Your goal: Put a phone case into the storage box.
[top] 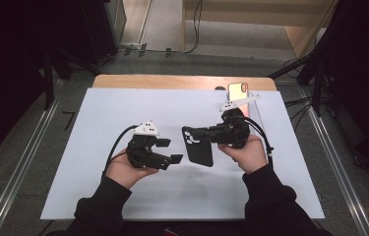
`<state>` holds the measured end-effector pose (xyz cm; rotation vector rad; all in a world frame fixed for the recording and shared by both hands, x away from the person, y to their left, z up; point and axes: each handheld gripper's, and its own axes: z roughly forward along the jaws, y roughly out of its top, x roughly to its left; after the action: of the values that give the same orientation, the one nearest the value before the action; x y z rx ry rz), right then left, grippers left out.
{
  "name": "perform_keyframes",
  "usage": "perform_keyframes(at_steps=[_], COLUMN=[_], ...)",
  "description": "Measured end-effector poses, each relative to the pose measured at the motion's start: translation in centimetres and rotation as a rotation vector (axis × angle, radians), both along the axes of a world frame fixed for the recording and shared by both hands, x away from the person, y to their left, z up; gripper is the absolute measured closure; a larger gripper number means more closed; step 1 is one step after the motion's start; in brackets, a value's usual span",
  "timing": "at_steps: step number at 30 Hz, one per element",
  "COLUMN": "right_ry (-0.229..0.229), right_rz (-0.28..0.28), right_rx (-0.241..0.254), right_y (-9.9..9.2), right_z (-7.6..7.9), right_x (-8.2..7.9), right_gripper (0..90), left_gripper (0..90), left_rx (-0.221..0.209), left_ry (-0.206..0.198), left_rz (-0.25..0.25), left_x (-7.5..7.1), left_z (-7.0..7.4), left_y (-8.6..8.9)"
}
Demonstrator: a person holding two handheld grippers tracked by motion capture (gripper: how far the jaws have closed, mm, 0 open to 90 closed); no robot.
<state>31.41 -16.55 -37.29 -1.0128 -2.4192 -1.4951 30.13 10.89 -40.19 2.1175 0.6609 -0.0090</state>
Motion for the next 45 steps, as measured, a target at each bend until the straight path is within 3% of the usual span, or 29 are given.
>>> perform_keyframes(at_steps=[5, 23, 27, 34, 38, 45], right_ry=[0.006, 0.048, 0.056, 0.065, 0.076, 0.046], right_rz=[0.046, 0.119, 0.127, 0.131, 0.136, 0.122], right_rx=[0.019, 0.075, 0.094, 0.114, 0.133, 0.134], right_y=[0.1, 0.8, 0.8, 0.8, 0.6, 0.6], right_z=[0.0, -0.3, -0.3, -0.5, -0.7, -0.6], right_x=[0.0, 0.1, 0.1, 0.2, 0.4, 0.4], right_gripper=[78.7, 78.7, 78.7, 78.7, 78.5, 66.8], left_gripper=[30.5, 37.5, 42.8, 61.4, 68.0, 76.8], left_rx=[-0.022, -0.053, -0.067, -0.109, -0.111, -0.111], left_ry=[-0.017, 0.016, 0.012, 0.033, 0.004, 0.023], left_rz=[-0.047, -0.148, -0.177, -0.216, -0.254, -0.295], left_x=[0.4, 2.4, 2.6, 3.0, 3.0, 2.7], left_z=[0.6, 1.1, 1.0, 0.8, 0.7, 0.8], left_y=[-0.1, -1.1, -1.2, -1.2, -0.9, -0.8])
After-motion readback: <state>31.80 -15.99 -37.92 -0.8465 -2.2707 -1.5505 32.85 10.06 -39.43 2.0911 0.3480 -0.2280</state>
